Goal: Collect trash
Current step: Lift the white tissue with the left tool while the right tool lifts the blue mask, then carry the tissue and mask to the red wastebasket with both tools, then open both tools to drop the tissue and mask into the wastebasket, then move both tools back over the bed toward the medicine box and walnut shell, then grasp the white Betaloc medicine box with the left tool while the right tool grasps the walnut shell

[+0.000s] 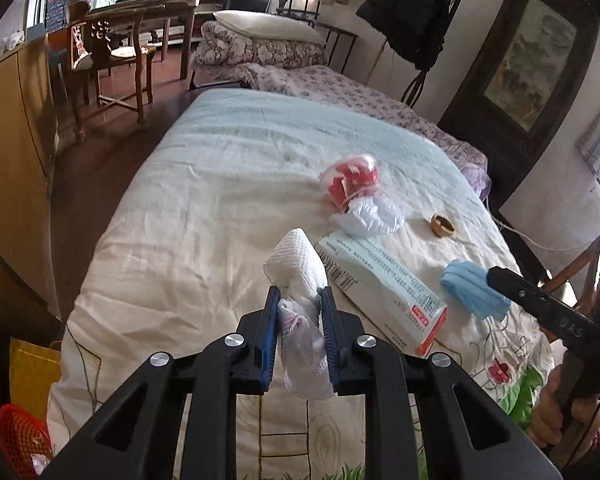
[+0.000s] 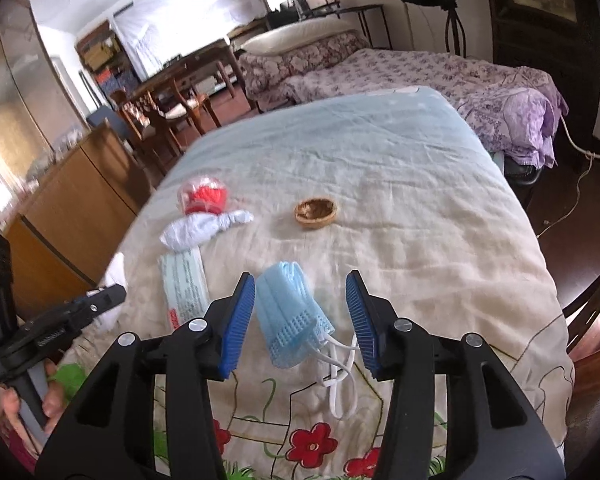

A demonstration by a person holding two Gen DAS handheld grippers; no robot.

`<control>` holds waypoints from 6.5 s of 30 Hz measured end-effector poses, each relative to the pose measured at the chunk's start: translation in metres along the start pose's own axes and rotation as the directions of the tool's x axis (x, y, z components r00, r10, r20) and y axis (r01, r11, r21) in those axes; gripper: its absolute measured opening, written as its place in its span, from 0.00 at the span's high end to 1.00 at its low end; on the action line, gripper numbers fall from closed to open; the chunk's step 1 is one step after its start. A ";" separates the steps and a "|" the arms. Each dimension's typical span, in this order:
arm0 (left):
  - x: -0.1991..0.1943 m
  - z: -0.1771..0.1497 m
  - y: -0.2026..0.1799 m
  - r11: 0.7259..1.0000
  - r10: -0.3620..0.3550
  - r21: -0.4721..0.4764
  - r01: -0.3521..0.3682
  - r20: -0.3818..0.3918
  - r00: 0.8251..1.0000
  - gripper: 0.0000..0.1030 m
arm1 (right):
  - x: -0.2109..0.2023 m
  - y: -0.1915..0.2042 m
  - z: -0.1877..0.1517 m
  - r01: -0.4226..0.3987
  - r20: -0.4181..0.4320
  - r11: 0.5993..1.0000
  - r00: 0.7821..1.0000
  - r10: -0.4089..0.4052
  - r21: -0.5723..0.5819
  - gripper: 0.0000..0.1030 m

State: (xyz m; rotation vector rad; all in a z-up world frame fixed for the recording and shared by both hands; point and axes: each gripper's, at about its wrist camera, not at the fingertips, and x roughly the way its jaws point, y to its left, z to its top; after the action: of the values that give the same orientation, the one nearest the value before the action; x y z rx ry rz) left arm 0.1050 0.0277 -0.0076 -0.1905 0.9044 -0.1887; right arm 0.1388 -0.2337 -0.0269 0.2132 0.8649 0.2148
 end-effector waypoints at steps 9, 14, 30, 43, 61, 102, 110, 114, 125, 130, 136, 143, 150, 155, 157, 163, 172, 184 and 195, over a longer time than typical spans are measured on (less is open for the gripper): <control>-0.001 -0.002 0.001 1.000 -0.004 0.002 0.004 -0.003 1.000 0.80 | -0.015 -0.001 -0.002 -0.058 0.067 0.998 0.996 0.057 0.007 0.94; -0.007 -0.005 -0.002 1.000 -0.023 0.010 0.022 0.015 1.000 0.80 | -0.040 -0.009 -0.002 -0.115 0.131 0.992 0.986 0.107 0.053 0.94; -0.051 -0.044 -0.019 0.997 -0.063 0.050 0.062 0.021 0.998 0.80 | -0.076 -0.002 -0.040 -0.189 0.163 0.980 0.970 0.178 0.058 0.94; -0.158 -0.057 -0.035 0.994 -0.083 0.089 0.068 0.179 0.980 0.80 | -0.142 0.027 -0.057 -0.263 0.240 0.965 0.937 0.254 0.008 0.94; -0.296 -0.088 0.003 0.999 -0.036 0.047 0.018 0.410 0.911 0.80 | -0.248 0.120 -0.068 -0.374 0.330 0.904 0.843 0.425 -0.208 0.94; -0.261 -0.312 0.396 0.619 0.511 -0.687 -0.380 -0.016 0.860 0.12 | 0.011 0.480 -0.217 -0.632 -0.534 0.622 0.758 0.375 -0.462 0.54; -0.257 -0.303 0.386 0.640 0.498 -0.674 -0.369 -0.002 0.867 0.12 | -0.002 0.455 -0.188 -0.594 -0.442 0.672 0.796 0.413 -0.442 0.54; -0.269 -0.289 0.373 0.659 0.512 -0.652 -0.374 0.025 0.859 0.12 | -0.018 0.434 -0.169 -0.580 -0.388 0.695 0.810 0.439 -0.424 0.54; -0.320 -0.221 0.273 0.781 0.534 -0.484 -0.394 0.190 0.824 0.09 | -0.111 0.343 -0.118 -0.552 -0.133 0.741 0.826 0.547 -0.383 0.42; -0.333 -0.185 0.208 0.846 0.493 -0.376 -0.379 0.280 0.824 0.06 | -0.159 0.277 -0.094 -0.521 0.029 0.778 0.824 0.565 -0.351 0.35; -0.313 -0.131 0.117 0.928 0.367 -0.194 -0.318 0.338 0.866 0.06 | -0.187 0.174 -0.068 -0.475 0.212 0.847 0.825 0.523 -0.239 0.28; -0.221 -0.060 0.033 0.980 0.191 0.006 -0.198 0.248 0.950 0.06 | -0.164 0.062 -0.039 -0.340 0.327 0.940 0.885 0.332 -0.036 0.26; -0.086 -0.008 -0.023 0.987 0.110 0.114 -0.117 0.063 0.992 0.06 | -0.103 -0.015 -0.003 -0.145 0.309 0.980 0.946 0.098 0.134 0.22; -0.006 0.017 -0.055 0.994 0.009 0.105 -0.003 -0.055 0.998 0.06 | -0.066 -0.049 0.001 -0.073 0.251 0.978 0.968 0.023 0.194 0.22; 0.018 0.024 -0.067 0.992 0.010 0.124 -0.001 -0.077 0.997 0.06 | -0.059 -0.056 -0.003 -0.072 0.216 0.973 0.976 0.023 0.220 0.22; 0.068 0.018 -0.079 0.981 0.056 0.191 -0.029 -0.138 0.989 0.06 | -0.057 -0.065 -0.007 -0.078 0.225 0.966 0.974 0.021 0.246 0.22; 0.046 -0.004 -0.019 0.962 0.227 0.178 -0.206 -0.107 0.968 0.06 | -0.042 -0.046 0.008 -0.120 0.180 0.973 0.980 0.084 0.199 0.21; 0.056 -0.002 -0.015 0.972 0.221 0.116 -0.206 -0.135 0.966 0.05 | 0.031 -0.003 0.048 -0.038 0.002 0.999 0.999 0.038 0.020 0.30; 0.051 -0.004 -0.014 0.968 0.238 0.111 -0.225 -0.121 0.964 0.04 | 0.033 -0.001 0.041 0.065 0.028 0.998 0.998 -0.065 -0.022 0.38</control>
State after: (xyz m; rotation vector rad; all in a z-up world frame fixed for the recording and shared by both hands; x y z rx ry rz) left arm 0.1316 0.0014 -0.0456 0.0186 1.0406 -0.0270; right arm 0.1913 -0.2292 -0.0256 0.1664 0.8409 0.1603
